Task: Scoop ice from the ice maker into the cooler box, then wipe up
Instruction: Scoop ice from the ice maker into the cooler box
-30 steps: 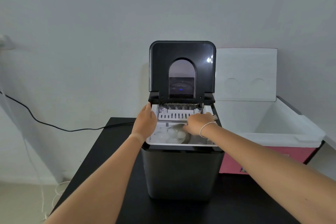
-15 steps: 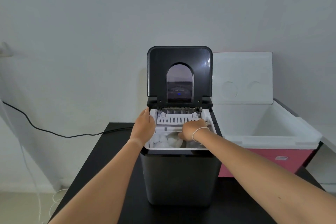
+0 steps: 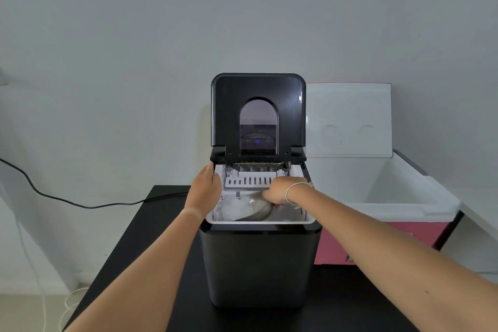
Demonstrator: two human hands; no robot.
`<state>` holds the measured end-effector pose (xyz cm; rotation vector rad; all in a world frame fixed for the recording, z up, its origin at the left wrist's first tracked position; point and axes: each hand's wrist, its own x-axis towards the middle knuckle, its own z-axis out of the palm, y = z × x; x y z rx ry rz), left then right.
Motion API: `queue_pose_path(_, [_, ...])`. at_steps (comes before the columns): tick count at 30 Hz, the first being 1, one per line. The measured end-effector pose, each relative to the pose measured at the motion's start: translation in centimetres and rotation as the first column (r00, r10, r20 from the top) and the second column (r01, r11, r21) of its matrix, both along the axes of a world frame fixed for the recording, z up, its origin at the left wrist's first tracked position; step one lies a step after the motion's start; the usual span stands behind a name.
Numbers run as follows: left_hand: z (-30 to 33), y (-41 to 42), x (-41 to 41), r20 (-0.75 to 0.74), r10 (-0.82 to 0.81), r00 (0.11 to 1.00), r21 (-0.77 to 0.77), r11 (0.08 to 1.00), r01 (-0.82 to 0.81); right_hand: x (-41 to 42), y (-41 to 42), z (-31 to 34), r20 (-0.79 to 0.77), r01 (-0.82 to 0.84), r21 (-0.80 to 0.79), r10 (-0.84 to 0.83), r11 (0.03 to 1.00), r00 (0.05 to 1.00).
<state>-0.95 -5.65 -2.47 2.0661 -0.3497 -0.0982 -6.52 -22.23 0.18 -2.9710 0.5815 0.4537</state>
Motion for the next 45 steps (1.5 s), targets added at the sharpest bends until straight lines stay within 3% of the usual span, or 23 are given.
queue_pose_path(20, [0.1, -0.1, -0.5, 0.062, 0.043, 0.997, -0.101, 0.994, -0.036, -1.8, 0.3, 0.6, -0.012, 0.104, 0.194, -0.104, 0.975, 0.995])
queue_pose_path(37, [-0.1, -0.1, -0.4, 0.068, 0.059, 0.996, -0.1, 0.994, -0.052, -3.1, -2.6, 1.9, 0.17, 0.112, 0.453, -0.209, 0.885, 0.963])
queue_pose_path(45, [0.3, -0.2, -0.9, 0.102, 0.055, 0.993, -0.039, 0.998, -0.051, -4.4, -6.2, 3.0, 0.217, 0.153, 0.467, -0.281, 0.871, 0.935])
